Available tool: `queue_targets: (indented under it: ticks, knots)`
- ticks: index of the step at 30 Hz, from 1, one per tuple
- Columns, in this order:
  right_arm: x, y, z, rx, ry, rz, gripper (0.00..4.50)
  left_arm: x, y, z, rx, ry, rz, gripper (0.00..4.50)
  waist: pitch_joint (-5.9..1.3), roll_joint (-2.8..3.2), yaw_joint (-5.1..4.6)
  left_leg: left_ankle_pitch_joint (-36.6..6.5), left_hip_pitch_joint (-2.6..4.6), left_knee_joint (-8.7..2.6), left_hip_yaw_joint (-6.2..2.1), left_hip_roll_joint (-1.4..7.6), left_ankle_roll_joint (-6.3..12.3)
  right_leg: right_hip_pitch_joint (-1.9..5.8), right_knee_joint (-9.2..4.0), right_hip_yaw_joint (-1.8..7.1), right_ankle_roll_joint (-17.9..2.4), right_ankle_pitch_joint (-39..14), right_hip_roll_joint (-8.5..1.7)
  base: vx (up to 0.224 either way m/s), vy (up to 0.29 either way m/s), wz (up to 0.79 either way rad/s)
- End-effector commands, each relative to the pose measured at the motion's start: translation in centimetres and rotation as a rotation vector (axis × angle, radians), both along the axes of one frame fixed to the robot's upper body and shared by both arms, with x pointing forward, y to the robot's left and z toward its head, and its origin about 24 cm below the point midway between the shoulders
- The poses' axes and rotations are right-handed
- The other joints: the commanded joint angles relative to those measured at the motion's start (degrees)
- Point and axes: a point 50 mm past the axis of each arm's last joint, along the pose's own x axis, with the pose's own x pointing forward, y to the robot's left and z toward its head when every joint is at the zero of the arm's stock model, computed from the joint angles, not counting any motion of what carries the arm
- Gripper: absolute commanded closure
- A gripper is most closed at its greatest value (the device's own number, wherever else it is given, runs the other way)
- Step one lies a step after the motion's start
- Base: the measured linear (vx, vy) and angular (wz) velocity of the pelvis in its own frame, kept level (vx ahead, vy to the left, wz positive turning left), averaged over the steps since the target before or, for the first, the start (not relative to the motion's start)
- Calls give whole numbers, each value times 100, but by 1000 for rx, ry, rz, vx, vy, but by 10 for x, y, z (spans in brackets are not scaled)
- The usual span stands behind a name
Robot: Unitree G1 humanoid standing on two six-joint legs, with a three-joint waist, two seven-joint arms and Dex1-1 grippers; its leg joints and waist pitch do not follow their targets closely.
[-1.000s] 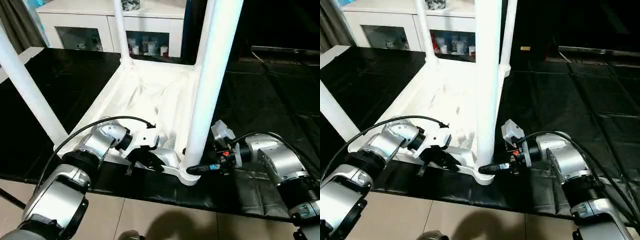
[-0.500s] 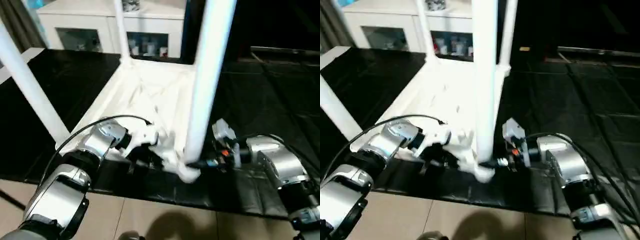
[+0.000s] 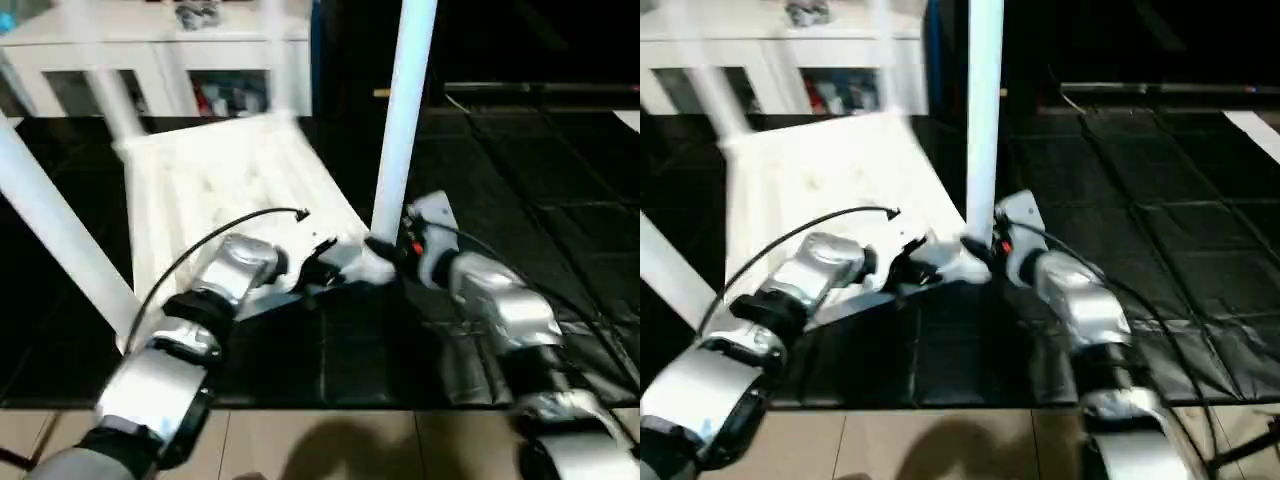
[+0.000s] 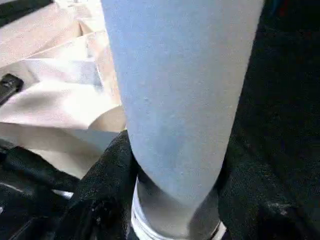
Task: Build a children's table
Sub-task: Rotate leg to tighten
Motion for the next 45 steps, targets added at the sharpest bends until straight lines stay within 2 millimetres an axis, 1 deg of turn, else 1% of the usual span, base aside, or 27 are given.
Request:
queue_targets:
  ticks: [1, 3, 5, 7, 10, 11, 12, 13, 14, 16, 17, 19, 20, 21, 23, 25, 26, 27, 30, 31, 32, 33, 36, 38, 41, 42, 45]
  knots:
    - [-9, 45, -6, 21, 21, 167, 184, 2, -33, 22, -87, -75, -89, 450, -431, -64, 62, -592, -2, -310, -103, 199, 502, 399, -473, 338, -929, -1034, -484, 0, 0, 0]
    - [-10, 42, -5, 27, 21, 168, 175, 2, -28, 21, -73, -82, -92, 450, -426, -58, 60, -663, 18, -317, -105, 214, 515, 394, -477, 343, -962, -1040, -489, 0, 0, 0]
    - [-11, 39, -5, 38, 17, 183, 149, 2, -25, 21, -65, -85, -99, 450, -423, -54, 61, -729, 28, -321, -104, 219, 496, 394, -477, 348, -981, -1049, -490, 0, 0, 0]
    - [-16, 31, -3, 67, 5, 246, 140, 1, -17, 20, -56, -88, -128, 450, -423, -74, 80, -747, 20, -319, -99, 218, 534, 415, -475, 353, -948, -1021, -492, 0, 0, 0]
    - [-19, 27, -3, 70, 2, 284, 109, 0, -14, 19, -54, -81, -138, 450, -421, -62, 101, -726, 19, -322, -101, 232, 569, 407, -465, 349, -972, -1003, -498, 0, 0, 0]
    - [-23, 16, -3, 53, 7, 326, 97, -1, -9, 19, -47, -78, -171, 450, -419, -63, 111, -753, 29, -319, -99, 232, 555, 404, -477, 343, -974, -1073, -496, 0, 0, 0]
    - [-25, 10, -3, 50, 10, 343, 97, -2, -6, 18, -42, -76, -189, 450, -411, -66, 150, -789, 38, -315, -89, 235, 581, 401, -496, 353, -925, -1139, -492, 0, 0, 0]
    - [-27, 4, -2, 45, 3, 369, 79, -4, -3, 18, -40, -74, -225, 450, -420, -69, 160, -770, 30, -311, -89, 239, 588, 407, -474, 357, -922, -1103, -492, 0, 0, 0]
    - [-28, 1, 0, 46, -1, 387, 79, -5, -2, 18, -36, -68, -242, 450, -422, -67, 177, -760, 28, -315, -93, 246, 597, 406, -476, 357, -917, -1094, -502, 0, 0, 0]
    - [-33, -12, 6, 56, -20, 476, 63, -12, 7, 15, -24, -56, -358, 450, -429, -64, 214, -764, 21, -307, -92, 248, 612, 407, -469, 353, -908, -1100, -504, 0, 0, 0]
    - [-34, -15, 8, 63, -25, 500, 42, -14, 8, 15, -26, -48, -388, 450, -427, -62, 233, -755, 15, -304, -90, 256, 638, 404, -463, 356, -905, -1060, -505, 0, 0, 0]
    - [-36, -22, 12, 62, -29, 548, 27, -19, 14, 13, -1, -33, -464, 450, -439, -40, 291, -760, 39, -305, -96, 290, 643, 373, -445, 354, -977, -996, -510, 0, 0, 0]
    - [-37, -25, 12, 58, -29, 561, 19, -20, 16, 13, 9, -28, -490, 450, -439, -40, 291, -760, 39, -305, -96, 290, 643, 373, -445, 354, -977, -996, -510, 0, 0, 0]
    - [-38, -29, 13, 49, -25, 585, 19, -22, 18, 12, 18, -16, -523, 450, -439, -31, 361, -845, 83, -311, -90, 317, 579, 338, -450, 368, -1016, -1041, -519, 0, 0, 0]
    - [-39, -34, 14, 27, -17, 620, 2, -25, 22, 11, 27, 0, -562, 450, -442, -29, 422, -836, 105, -315, -87, 341, 522, 315, -437, 384, -1058, -983, -521, 0, 0, 0]
    - [-42, -37, 15, 34, 4, 666, 2, -27, 24, 11, 34, 9, -594, 450, -438, -22, 463, -928, 119, -316, -85, 341, 476, 306, -424, 384, -1104, -974, -521, 0, 0, 0]
    - [-46, -40, 17, 38, 20, 730, 2, -29, 26, 11, 48, 15, -632, 450, -435, -49, 468, -946, 109, -323, -88, 345, 475, 321, -425, 387, -1103, -988, -532, 0, 0, 0]
    - [-47, -40, 18, 43, 32, 761, 2, -30, 27, 11, 55, 18, -653, 450, -433, -60, 486, -923, 72, -318, -94, 335, 507, 350, -418, 382, -1068, -1013, -543, 0, 0, 0]
    - [-51, -40, 18, 67, 58, 828, 2, -33, 30, 11, 77, 22, -699, 450, -437, -62, 500, -896, 54, -307, -95, 316, 531, 358, -429, 375, -1004, -1120, -553, 0, 0, 0]
    - [-51, -39, 18, 70, 62, 837, 19, -33, 30, 11, 80, 23, -706, 450, -433, -69, 508, -869, 44, -307, -99, 319, 526, 354, -430, 374, -976, -1192, -558, 0, 0, 0]
    - [-51, -39, 18, 71, 64, 840, 19, -33, 30, 11, 81, 23, -708, 450, -432, -70, 505, -869, 46, -305, -94, 315, 521, 344, -440, 373, -957, -1236, -549, 0, 0, 0]
    - [-51, -38, 18, 74, 70, 853, 31, -34, 30, 11, 84, 25, -716, 450, -433, -64, 526, -859, 61, -310, -97, 324, 489, 332, -448, 373, -918, -1349, -546, 0, 0, 0]
    - [-52, -34, 18, 93, 79, 890, 51, -35, 31, 11, 90, 29, -734, 450, -440, -62, 569, -820, 63, -309, -98, 331, 477, 323, -437, 379, -920, -1312, -546, 0, 0, 0]
    - [-52, -32, 18, 99, 80, 900, 72, -35, 31, 11, 91, 29, -739, 450, -441, -77, 566, -819, 57, -315, -104, 335, 466, 327, -429, 375, -918, -1285, -544, 0, 0, 0]
    - [-52, -31, 18, 104, 86, 913, 89, -36, 32, 11, 92, 30, -745, 450, -441, -73, 571, -807, 51, -310, -101, 325, 459, 330, -429, 375, -904, -1287, -549, 0, 0, 0]
    - [-52, -31, 18, 105, 87, 917, 108, -36, 32, 11, 92, 30, -746, 450, -444, -74, 571, -792, 49, -308, -101, 322, 458, 332, -428, 374, -892, -1291, -547, 0, 0, 0]
    - [-51, -29, 17, 110, 94, 923, 115, -36, 32, 11, 92, 29, -742, 450, -447, -64, 571, -784, 50, -308, -102, 321, 450, 331, -430, 371, -872, -1306, -543, 0, 0, 0]
